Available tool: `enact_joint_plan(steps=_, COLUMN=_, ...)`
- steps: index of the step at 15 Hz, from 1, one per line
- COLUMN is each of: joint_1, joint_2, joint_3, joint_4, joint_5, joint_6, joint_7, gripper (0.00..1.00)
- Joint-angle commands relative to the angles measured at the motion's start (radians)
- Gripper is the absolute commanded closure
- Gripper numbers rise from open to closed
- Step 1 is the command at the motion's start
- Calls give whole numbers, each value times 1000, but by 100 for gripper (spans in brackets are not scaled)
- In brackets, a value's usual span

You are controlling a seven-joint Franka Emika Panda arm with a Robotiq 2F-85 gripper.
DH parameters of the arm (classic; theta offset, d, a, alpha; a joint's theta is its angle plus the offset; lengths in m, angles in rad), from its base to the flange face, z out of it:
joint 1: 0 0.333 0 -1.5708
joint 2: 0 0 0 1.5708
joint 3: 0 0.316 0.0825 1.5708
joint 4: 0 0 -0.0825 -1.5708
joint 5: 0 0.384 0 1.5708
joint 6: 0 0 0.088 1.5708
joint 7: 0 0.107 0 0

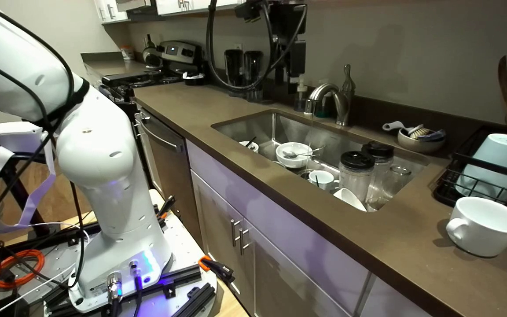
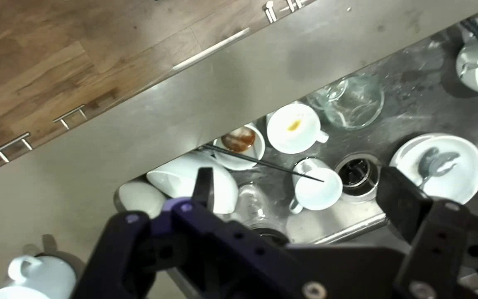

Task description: Take the smaller mug on the counter, fill it with water and place it on the left side of the counter

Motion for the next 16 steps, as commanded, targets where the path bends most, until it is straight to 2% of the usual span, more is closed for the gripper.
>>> enact_joint_plan(steps=1, joint_1=-78, joint_2=-2, joint_3=-28, joint_4=-35, joint_5=-64, joint_6=80, joint_7=36, gripper=0)
enact_joint_plan(steps=9, joint_1=-192, joint_2=127, joint_3=-134, joint_4=-19, joint_5=-105, joint_6=193, joint_7=29, gripper=0)
enact_joint_plan(steps=12, joint_1=-198, joint_2=166, joint_3=-163, joint_4=14, joint_5=-75, joint_6=184, joint_7=19, gripper=0)
enact_joint_plan(steps=13, joint_1=-194, joint_2=130, joint_3=-161, joint_4=-24, joint_5=-80, joint_6=186, joint_7=9, gripper=0)
enact_joint_plan(steps=16, joint_1=-193, joint_2=153, joint_3=-169, joint_4=-3, joint_5=-80, joint_6=186, joint_7=9, gripper=0)
